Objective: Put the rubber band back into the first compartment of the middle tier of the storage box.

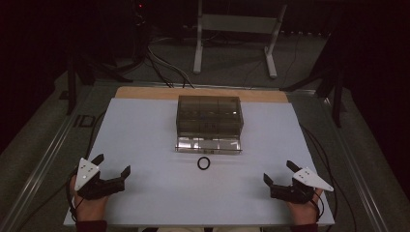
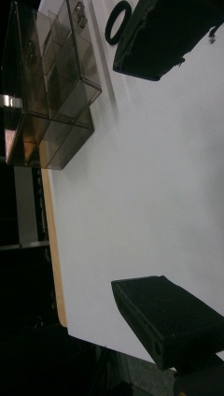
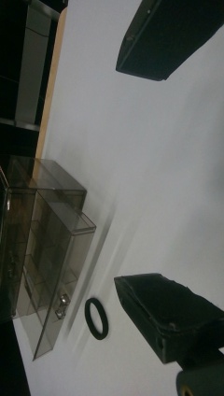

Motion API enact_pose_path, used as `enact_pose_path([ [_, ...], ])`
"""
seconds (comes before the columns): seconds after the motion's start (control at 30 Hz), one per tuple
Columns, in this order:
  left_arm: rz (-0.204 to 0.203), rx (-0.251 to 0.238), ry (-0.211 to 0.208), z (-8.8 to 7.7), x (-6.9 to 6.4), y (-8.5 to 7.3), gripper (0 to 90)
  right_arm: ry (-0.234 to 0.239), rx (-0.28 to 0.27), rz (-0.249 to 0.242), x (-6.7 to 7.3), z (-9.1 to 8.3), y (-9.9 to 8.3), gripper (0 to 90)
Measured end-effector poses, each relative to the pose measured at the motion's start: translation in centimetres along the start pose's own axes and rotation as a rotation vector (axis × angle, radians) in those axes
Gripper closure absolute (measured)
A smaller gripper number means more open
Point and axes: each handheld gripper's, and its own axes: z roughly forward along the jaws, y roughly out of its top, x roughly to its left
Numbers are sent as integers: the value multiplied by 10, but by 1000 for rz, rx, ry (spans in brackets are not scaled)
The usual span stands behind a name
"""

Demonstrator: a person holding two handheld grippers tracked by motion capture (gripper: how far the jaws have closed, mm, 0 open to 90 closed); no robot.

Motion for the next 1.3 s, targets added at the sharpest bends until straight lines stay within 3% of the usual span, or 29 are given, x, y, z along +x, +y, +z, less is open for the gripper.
enact_pose_path([
  [0.3,13,2,-6,3,-7,9,7,-41,-5,-9,-3,-2,0,15],
  [1.03,27,-8,-57,25,-28,29,7,-59,-27,1,-5,-3,-1,15],
  [1.3,30,10,-79,36,-37,34,7,-66,-29,9,-6,-3,-1,15],
])
